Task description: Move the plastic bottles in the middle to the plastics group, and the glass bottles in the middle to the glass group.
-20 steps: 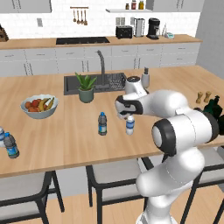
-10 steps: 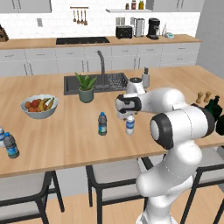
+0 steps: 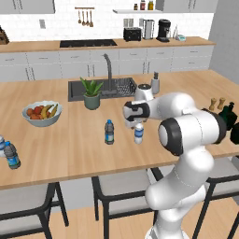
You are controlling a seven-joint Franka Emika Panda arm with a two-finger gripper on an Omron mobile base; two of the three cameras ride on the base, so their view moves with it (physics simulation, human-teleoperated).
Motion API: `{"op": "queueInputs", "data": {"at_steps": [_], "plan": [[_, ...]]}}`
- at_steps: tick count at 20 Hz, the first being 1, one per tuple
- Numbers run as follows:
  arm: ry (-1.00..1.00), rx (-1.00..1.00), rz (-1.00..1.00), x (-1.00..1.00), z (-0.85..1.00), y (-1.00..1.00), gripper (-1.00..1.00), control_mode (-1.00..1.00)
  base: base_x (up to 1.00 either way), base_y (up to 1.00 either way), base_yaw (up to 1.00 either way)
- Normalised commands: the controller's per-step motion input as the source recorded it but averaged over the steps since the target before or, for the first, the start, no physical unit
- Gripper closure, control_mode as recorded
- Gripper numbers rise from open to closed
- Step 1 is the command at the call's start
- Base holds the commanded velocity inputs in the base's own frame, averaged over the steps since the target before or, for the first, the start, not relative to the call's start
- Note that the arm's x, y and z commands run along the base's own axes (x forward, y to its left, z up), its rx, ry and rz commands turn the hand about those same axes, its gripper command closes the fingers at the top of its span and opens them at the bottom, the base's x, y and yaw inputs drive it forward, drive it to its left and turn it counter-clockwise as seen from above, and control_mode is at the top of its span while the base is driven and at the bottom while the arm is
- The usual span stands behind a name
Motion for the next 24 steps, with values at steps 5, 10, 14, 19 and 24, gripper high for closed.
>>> {"op": "queueInputs", "data": {"at_steps": [5,10,14,19,24], "plan": [[0.0,0.01,0.0,0.01,-0.12,0.0,-1.0,-1.0,0.0,0.0,0.0],[0.0,0.01,0.0,0.0,-0.18,0.0,1.0,-1.0,0.0,0.0,0.0],[0.0,0.0,0.02,-0.03,-0.03,0.0,1.0,-1.0,0.0,0.0,0.0],[0.0,0.01,0.05,-0.19,0.03,0.0,1.0,-1.0,0.0,0.0,0.0],[0.0,0.02,0.07,-0.32,0.13,0.0,1.0,-1.0,0.0,0.0,0.0]]}}
